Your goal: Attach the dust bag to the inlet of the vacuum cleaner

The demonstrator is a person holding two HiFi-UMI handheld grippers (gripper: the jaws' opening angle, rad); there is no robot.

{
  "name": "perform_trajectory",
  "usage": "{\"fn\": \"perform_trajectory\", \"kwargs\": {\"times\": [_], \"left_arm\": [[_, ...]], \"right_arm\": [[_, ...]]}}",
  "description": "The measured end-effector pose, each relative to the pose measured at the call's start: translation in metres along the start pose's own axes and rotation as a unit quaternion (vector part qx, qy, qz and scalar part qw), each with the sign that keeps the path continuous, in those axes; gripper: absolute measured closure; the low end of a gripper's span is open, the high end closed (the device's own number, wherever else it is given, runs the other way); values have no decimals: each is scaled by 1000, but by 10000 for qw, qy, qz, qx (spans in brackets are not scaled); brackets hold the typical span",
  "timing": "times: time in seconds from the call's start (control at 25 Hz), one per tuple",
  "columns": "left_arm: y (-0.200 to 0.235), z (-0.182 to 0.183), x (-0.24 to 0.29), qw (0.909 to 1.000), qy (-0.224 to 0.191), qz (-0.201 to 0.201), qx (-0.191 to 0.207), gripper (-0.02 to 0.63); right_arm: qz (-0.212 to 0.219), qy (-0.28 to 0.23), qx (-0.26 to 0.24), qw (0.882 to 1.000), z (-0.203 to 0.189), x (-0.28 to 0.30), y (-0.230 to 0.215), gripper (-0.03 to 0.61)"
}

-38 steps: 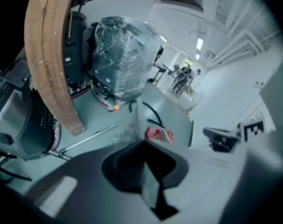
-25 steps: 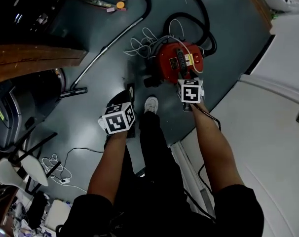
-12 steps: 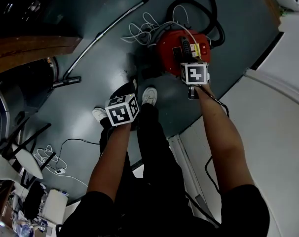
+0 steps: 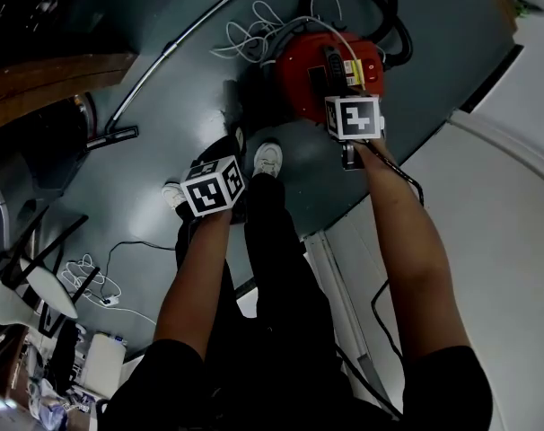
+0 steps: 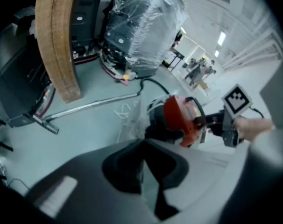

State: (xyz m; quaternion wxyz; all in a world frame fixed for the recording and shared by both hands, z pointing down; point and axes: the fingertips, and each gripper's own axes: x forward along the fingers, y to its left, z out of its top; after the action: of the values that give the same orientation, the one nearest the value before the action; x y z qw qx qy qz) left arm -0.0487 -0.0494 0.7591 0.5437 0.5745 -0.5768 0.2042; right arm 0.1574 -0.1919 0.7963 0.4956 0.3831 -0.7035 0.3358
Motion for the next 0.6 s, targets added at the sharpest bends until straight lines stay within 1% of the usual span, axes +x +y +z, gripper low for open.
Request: {"fn": "perform_trajectory", "kwargs": {"times": [0.08,0.24,0.4,0.52,0.6], "left_arm": [[6,-4,6,9999,-13,106,-103,603],[14,-8,18,9983,-65,273,-503,603],[13,-5,30,9949,-186,240,-962,604],[14,0,37,9898,-252,141,-1392,604],[14,4,40,9877,-269,108,-1538,606]], "right_arm": [[-31,41,-13,10000,2,-4,1,449],[-184,212,-30,9996,10,-23,3,449],[-144,191,-10,9997,9,-23,2,451],[-145,232,-8,9996,10,-23,3,451],[-142,282,-3,9995,10,-22,4,451]]}}
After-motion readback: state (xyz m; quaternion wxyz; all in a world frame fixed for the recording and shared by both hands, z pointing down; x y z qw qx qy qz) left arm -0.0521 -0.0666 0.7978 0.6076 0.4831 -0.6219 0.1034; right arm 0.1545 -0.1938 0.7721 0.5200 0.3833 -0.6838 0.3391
